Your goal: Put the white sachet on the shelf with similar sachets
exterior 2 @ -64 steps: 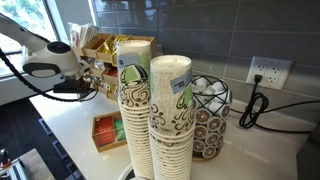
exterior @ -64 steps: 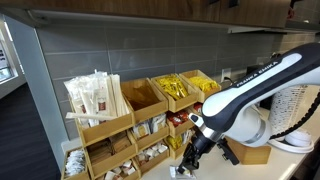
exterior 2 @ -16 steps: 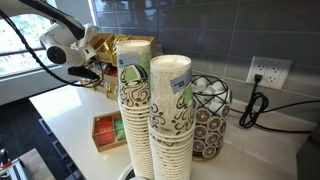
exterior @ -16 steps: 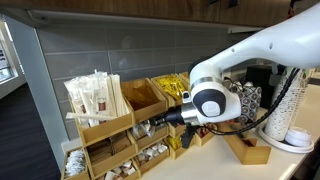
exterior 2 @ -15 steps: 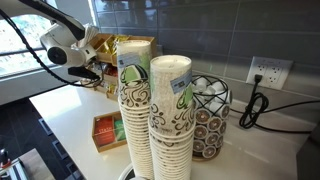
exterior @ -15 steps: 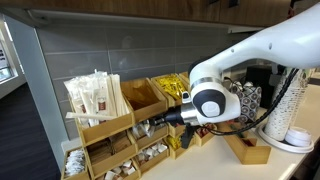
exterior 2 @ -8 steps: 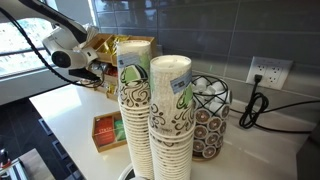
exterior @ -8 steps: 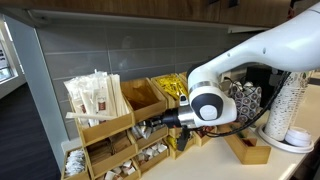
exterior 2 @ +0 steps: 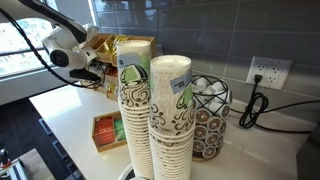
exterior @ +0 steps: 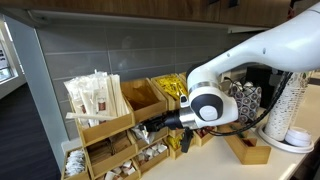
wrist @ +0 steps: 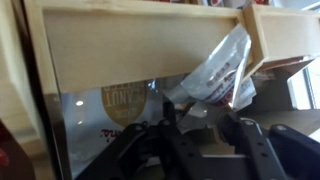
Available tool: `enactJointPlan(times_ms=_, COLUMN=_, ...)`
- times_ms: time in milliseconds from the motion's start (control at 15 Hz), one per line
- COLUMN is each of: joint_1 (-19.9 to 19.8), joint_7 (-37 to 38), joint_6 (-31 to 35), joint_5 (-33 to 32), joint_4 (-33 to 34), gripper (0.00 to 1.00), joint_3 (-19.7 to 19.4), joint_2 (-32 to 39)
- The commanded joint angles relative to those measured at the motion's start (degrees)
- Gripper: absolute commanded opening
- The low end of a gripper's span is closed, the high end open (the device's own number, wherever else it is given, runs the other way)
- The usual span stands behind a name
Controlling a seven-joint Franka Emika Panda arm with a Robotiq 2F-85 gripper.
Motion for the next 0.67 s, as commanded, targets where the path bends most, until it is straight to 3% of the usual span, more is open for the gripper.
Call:
enactJointPlan(times_ms=0, joint_1=0.7, joint_7=-4.9, joint_6=6.4, joint_5=0.0, joint_4=0.2, gripper=0.73, joint_3=0.7, joint_2=-0.3)
enactJointPlan(times_ms=67, joint_1=0.8, joint_7=-6.3, joint_6=7.7, joint_5=0.0, joint_4=0.5, gripper=0.38, joint_3=0.8, joint_2=-0.3)
enactJointPlan(times_ms=200, joint_1=0.8, joint_7=-7.9, joint_6=10.1, joint_5=0.0, joint_4=1.2, gripper=0.42, joint_3=1.0, joint_2=-0.3)
enactJointPlan(times_ms=267, joint_1=0.9, joint_7=-8.5, joint_6=10.9, joint_5=0.0, joint_4=1.2, gripper=0.35, joint_3=1.1, joint_2=-0.4)
enactJointPlan(times_ms=333, joint_1=1.2, joint_7=-8.9, joint_6=11.4, joint_5=0.0, joint_4=0.9, gripper=0.62, joint_3=1.5, joint_2=-0.4)
enactJointPlan(times_ms=400, joint_1=1.4, joint_7=-9.4, joint_6=12.4, joint_5=0.0, joint_4=0.6, gripper=0.72, joint_3=1.7, joint_2=-0.6)
enactJointPlan(times_ms=467, joint_1=1.9, joint_7=-7.5, joint_6=12.8, joint_5=-1.7, joint_4=-0.8, gripper=0.73, joint_3=2.4, joint_2=-1.4)
enactJointPlan(times_ms=600, joint_1=3.1, joint_7=-2.9, joint_6=15.8, joint_5=-6.0, joint_4=-2.6, gripper=0.87, joint_3=3.7, joint_2=-2.6)
